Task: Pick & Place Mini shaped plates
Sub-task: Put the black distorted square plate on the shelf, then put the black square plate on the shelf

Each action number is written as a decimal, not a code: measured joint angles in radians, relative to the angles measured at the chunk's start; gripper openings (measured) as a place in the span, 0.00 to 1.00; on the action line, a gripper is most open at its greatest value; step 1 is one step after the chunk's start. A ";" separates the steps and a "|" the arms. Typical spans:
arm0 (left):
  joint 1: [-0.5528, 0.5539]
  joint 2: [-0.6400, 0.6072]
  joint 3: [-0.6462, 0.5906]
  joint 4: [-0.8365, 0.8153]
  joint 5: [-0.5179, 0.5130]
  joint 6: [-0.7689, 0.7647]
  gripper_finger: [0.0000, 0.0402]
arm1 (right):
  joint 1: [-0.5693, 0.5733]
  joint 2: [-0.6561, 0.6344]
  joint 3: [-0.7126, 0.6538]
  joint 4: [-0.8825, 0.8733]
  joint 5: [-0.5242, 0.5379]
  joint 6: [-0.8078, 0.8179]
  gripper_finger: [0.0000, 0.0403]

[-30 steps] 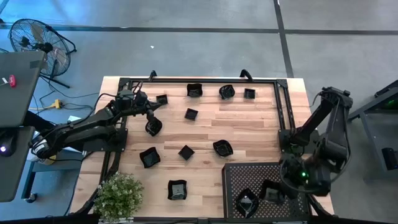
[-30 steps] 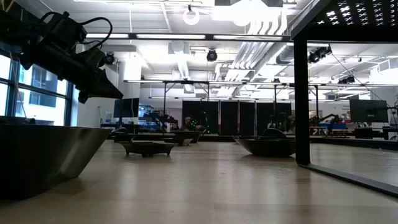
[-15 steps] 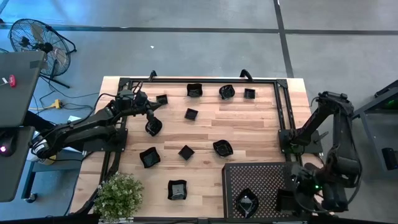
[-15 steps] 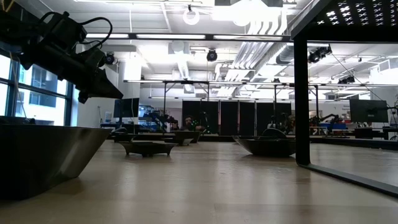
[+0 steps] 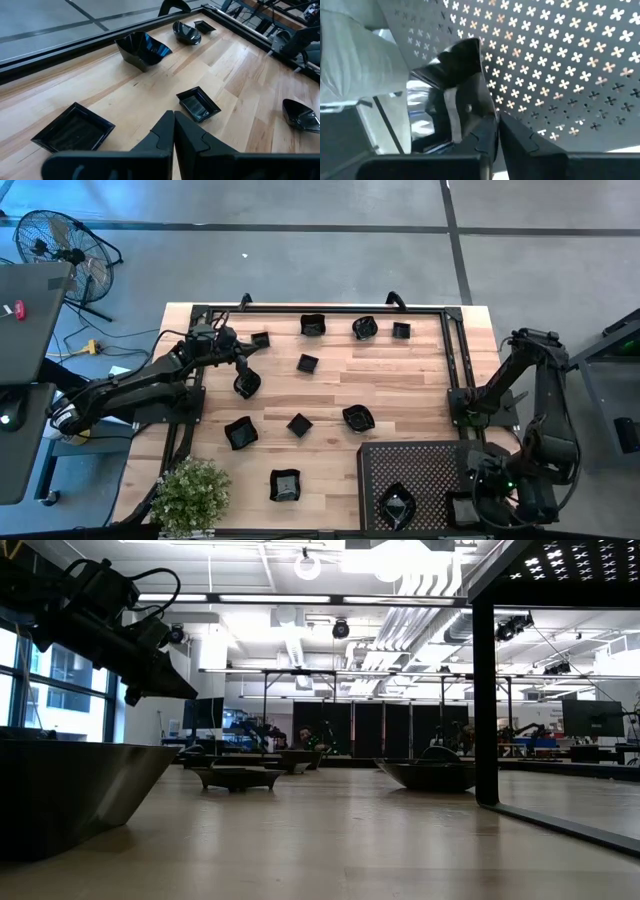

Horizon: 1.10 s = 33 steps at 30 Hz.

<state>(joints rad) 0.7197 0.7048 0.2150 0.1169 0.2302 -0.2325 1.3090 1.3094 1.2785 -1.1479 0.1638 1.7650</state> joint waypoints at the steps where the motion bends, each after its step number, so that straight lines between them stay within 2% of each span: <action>1: 0.000 0.000 0.000 0.000 0.000 0.000 0.00 | -0.002 0.000 0.000 -0.001 -0.013 -0.002 0.07; 11: 0.000 0.000 0.000 0.002 0.029 -0.019 0.00 | -0.030 -0.007 0.000 -0.005 -0.065 -0.004 0.22; 17: -0.004 0.000 0.014 0.010 0.092 -0.026 0.00 | -0.106 -0.065 0.000 -0.034 -0.057 -0.064 0.20; 20: -0.030 0.000 0.048 0.001 0.072 -0.009 0.00 | -0.152 -0.113 0.000 -0.064 0.013 -0.114 0.14; 24: -0.076 0.015 0.112 -0.094 0.018 0.020 0.00 | -0.233 -0.167 0.000 -0.124 0.153 -0.228 0.02; 28: -0.120 0.063 0.154 -0.172 -0.011 0.019 0.00 | -0.340 -0.203 -0.010 -0.187 0.262 -0.368 0.03; 30: -0.141 0.100 0.168 -0.181 -0.012 0.008 0.00 | -0.401 -0.237 -0.056 -0.147 0.285 -0.442 0.02; 33: -0.172 0.165 0.186 -0.188 -0.012 -0.038 0.00 | -0.493 -0.306 -0.171 0.011 0.291 -0.547 0.01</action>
<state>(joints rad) 0.5481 0.8700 0.4014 -0.0709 0.2180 -0.2707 0.8164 1.0036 1.1078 -1.1369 0.4552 1.2175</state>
